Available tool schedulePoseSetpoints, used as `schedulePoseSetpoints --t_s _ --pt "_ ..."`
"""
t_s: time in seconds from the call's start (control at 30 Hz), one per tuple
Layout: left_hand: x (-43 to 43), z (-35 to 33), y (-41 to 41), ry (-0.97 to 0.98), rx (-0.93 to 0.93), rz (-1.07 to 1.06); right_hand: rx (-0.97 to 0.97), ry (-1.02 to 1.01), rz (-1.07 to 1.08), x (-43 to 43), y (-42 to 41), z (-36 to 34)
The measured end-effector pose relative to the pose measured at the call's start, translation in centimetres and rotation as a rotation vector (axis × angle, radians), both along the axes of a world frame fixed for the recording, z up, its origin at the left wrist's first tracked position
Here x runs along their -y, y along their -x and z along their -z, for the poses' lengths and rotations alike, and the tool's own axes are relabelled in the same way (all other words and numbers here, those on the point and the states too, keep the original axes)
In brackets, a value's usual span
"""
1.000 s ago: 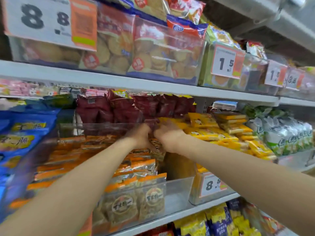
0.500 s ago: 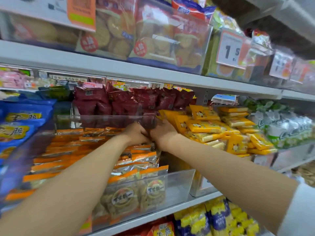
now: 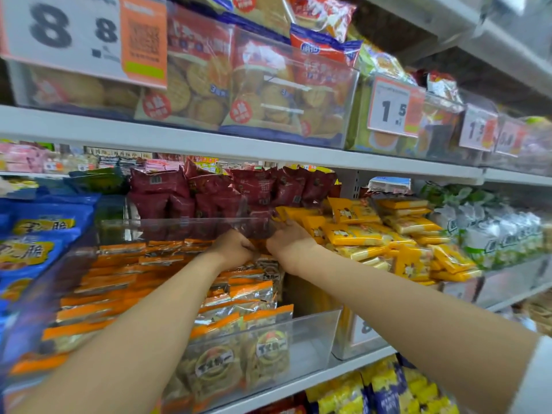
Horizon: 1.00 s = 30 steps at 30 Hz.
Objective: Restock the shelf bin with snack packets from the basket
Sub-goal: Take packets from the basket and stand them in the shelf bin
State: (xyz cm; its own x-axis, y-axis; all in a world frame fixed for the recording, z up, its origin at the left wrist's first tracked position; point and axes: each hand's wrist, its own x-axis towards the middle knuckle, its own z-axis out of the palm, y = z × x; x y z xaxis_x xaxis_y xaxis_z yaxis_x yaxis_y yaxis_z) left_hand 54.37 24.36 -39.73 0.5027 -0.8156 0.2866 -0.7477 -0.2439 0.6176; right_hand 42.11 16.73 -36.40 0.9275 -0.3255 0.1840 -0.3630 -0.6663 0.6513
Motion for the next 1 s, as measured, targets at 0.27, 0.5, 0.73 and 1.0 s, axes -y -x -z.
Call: schedulePoseSetpoints --t_s 0.27,0.5,0.73,1.0 --pt "-0.2 -0.1 -0.1 0.024 -0.034 -0.004 0.013 -0.170 0.000 0.8 -0.3 -1.2" --pt "-0.4 -0.3 -0.2 -0.004 -0.039 0.041 0.034 -0.313 -0.002 1.1 0.5 -2.0" --pt "-0.3 -0.5 -0.4 0.009 -0.090 0.061 0.033 -0.249 0.016 0.5 0.6 -1.8" --pt "-0.5 -0.7 -0.2 -0.026 -0.084 0.059 0.040 -0.198 0.029 0.0 0.6 -1.9"
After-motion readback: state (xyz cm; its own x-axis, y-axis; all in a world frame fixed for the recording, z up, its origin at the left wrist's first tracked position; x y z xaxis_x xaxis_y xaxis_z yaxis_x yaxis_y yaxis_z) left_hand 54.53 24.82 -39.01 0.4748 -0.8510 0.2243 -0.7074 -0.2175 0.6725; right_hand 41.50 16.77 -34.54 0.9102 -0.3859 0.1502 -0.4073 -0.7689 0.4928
